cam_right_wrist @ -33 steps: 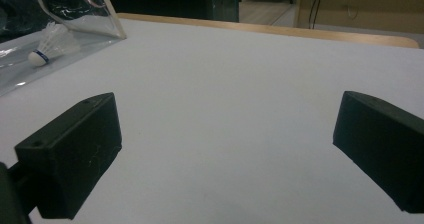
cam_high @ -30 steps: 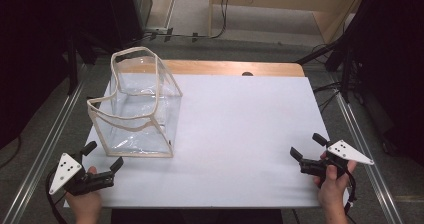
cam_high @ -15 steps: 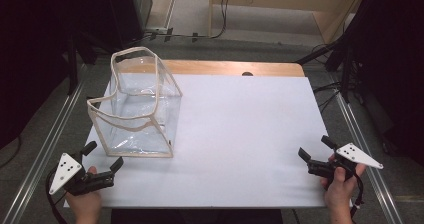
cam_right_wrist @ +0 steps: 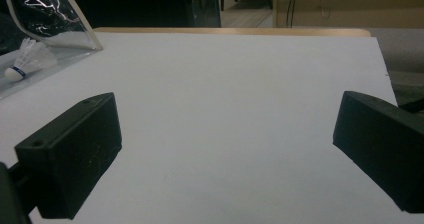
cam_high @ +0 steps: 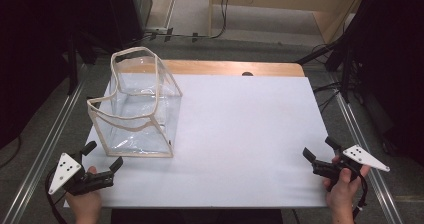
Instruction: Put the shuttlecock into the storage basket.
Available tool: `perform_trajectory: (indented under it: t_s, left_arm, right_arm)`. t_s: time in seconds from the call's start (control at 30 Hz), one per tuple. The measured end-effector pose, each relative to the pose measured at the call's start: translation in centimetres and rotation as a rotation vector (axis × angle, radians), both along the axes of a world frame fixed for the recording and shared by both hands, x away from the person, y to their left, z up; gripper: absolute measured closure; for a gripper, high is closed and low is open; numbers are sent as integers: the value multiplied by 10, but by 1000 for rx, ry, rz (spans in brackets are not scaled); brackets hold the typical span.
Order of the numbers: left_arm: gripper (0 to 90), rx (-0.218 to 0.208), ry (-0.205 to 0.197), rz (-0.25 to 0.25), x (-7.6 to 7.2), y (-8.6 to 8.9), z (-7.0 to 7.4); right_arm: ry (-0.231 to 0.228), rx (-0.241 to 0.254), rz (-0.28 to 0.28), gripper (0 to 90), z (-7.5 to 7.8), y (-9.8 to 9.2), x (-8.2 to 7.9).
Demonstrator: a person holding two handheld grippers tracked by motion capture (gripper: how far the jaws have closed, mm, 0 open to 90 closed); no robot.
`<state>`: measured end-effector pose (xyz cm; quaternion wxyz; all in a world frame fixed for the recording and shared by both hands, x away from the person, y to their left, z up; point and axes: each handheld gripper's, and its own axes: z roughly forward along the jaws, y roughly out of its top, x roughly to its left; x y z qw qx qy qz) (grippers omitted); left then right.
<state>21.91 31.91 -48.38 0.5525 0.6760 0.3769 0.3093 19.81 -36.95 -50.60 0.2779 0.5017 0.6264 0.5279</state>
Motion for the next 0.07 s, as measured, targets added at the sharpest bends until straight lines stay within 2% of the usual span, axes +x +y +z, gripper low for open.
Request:
perform_trajectory:
  t_s: [0.07]
  left_arm:
    - [0,-1,0,1,0,0,0]
  right_arm:
    - [0,-3,1,0,0,0,0]
